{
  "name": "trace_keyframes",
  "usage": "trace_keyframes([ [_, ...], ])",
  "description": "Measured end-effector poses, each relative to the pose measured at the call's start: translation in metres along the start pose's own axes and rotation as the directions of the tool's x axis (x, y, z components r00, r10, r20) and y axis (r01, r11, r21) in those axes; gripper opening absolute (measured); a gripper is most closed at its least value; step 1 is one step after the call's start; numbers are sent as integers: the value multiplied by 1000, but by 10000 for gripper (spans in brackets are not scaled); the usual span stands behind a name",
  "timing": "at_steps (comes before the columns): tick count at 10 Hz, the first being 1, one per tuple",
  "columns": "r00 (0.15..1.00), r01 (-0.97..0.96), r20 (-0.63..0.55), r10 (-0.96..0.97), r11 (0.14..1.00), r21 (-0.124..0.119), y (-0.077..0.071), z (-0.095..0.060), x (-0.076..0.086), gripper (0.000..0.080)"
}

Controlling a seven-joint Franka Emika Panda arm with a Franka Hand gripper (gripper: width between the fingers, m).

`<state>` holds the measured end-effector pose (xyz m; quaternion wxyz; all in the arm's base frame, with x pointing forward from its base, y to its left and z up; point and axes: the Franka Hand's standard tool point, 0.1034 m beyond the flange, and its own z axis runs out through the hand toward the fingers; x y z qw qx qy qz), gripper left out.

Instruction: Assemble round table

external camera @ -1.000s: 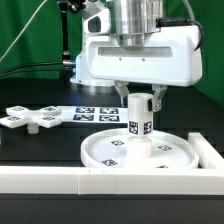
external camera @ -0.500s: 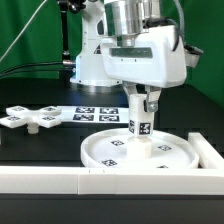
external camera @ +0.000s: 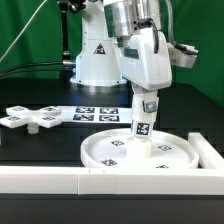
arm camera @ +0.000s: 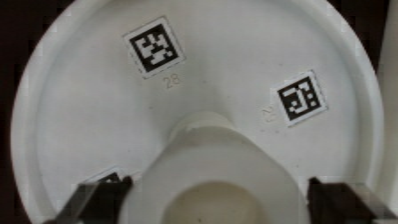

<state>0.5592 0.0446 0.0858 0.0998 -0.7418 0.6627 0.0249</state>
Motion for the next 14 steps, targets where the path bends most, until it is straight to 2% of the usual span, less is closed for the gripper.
trace_keyframes([
  [1,999,49,0,-49,999,-1,0,0,0,586],
  [2,993,114,6,-114,993,-33,2,0,-3,630],
  [4,945,327,11,-327,945,-31,2,0,-4,646],
  [7,854,521,16,-521,853,-30,2,0,-5,648],
  [9,681,731,2,-732,680,-60,0,0,-10,648],
  [10,608,793,4,-794,606,-65,-1,0,-12,648],
  [13,468,883,16,-884,466,-60,0,0,-9,648],
  [14,385,922,21,-923,383,-59,0,0,-8,648],
])
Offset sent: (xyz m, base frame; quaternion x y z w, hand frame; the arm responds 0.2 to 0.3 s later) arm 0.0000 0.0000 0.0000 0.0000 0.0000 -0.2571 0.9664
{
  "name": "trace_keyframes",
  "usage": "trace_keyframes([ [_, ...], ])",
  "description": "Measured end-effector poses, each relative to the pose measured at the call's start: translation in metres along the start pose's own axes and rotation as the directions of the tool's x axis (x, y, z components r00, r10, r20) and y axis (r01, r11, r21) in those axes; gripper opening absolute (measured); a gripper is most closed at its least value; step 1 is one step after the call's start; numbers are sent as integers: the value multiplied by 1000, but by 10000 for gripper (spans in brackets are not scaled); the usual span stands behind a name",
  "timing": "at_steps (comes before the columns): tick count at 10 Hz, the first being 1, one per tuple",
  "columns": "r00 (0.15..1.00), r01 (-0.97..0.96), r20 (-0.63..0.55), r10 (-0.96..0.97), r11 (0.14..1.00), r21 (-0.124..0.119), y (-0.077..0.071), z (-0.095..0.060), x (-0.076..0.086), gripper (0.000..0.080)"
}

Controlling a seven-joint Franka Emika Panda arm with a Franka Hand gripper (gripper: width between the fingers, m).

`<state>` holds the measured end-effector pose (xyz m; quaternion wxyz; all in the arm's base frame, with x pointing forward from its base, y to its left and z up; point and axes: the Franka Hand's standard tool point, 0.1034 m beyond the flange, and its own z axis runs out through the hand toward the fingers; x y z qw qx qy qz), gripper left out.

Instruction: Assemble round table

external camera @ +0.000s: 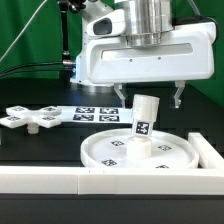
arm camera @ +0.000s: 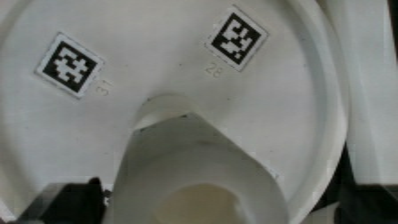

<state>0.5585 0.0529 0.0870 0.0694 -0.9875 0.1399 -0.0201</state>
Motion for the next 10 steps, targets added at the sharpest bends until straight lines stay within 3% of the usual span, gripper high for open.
trace_keyframes([
  [1,996,85,1,-85,996,-3,0,0,0,648],
  [3,946,323,-10,-323,946,-37,-1,-1,2,648],
  [10,698,715,8,-716,697,-49,2,-1,4,648],
])
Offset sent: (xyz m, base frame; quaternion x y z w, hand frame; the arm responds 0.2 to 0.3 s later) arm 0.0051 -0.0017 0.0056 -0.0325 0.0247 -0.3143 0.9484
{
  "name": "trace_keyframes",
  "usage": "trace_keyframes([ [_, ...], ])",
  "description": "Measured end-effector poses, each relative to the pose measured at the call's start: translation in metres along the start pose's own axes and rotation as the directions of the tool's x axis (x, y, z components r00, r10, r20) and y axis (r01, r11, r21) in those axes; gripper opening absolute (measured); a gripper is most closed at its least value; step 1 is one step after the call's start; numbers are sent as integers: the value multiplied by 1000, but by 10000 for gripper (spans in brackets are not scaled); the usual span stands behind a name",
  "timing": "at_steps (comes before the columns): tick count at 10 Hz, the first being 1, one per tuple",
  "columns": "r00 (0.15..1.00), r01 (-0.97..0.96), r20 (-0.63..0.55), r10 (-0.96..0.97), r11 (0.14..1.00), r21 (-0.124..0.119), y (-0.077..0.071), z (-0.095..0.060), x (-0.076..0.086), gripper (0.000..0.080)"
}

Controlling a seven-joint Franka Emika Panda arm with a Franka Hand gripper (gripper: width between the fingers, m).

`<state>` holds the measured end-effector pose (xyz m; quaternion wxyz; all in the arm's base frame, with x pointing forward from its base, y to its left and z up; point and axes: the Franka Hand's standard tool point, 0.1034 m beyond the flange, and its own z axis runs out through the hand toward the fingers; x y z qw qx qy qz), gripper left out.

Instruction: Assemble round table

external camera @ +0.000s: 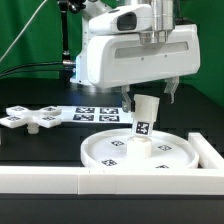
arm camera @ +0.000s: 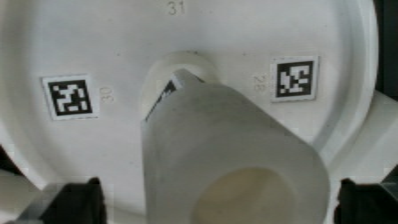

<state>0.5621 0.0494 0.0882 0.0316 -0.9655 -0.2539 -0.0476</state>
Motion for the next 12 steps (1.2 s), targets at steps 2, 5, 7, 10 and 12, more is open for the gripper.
trace_keyframes([
  [2,983,185,-14,-185,982,-38,-1,5,-4,648],
  [5,925,381,4,-381,924,-44,3,6,-8,648],
  [7,870,493,20,-493,868,-51,0,6,-7,648],
  [10,759,651,49,-649,757,-56,0,6,-6,648],
  [12,760,649,50,-647,758,-56,0,6,-7,556],
])
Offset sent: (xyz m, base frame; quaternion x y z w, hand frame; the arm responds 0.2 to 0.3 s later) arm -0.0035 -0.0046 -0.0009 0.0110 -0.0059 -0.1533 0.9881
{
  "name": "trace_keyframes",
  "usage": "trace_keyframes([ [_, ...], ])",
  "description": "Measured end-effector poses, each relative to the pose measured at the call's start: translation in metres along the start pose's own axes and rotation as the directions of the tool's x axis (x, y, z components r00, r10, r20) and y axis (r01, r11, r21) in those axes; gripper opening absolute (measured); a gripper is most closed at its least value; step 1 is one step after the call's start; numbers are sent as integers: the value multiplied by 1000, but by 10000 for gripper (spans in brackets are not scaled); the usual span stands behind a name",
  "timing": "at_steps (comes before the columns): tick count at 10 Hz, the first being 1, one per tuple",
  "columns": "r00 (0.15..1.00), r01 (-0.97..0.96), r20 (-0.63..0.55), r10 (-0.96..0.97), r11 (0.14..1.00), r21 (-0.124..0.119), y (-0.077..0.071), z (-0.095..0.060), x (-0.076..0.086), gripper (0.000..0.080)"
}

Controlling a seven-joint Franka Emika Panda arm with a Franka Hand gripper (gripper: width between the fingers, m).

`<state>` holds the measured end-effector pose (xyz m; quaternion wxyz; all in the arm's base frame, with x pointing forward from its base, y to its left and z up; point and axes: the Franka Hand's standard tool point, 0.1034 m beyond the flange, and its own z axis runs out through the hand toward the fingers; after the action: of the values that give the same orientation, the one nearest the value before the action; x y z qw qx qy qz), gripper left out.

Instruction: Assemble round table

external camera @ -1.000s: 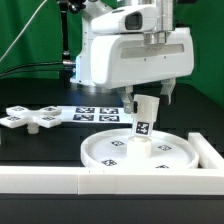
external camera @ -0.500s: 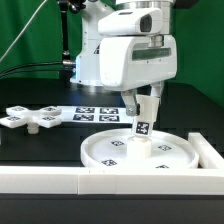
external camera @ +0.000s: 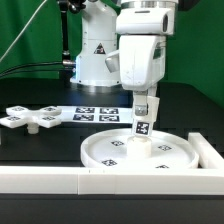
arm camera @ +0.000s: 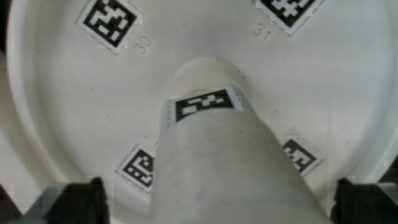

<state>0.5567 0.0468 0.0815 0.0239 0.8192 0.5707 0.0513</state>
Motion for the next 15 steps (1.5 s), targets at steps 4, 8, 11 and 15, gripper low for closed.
trace_keyframes([
  [4,999,-33,-1,33,999,0,0,0,0,407],
  [8,887,-461,-3,461,887,25,0,0,-3,407],
  [11,732,-680,-7,681,732,32,0,0,-4,408],
  [15,568,-823,-1,823,567,35,1,0,-5,409],
])
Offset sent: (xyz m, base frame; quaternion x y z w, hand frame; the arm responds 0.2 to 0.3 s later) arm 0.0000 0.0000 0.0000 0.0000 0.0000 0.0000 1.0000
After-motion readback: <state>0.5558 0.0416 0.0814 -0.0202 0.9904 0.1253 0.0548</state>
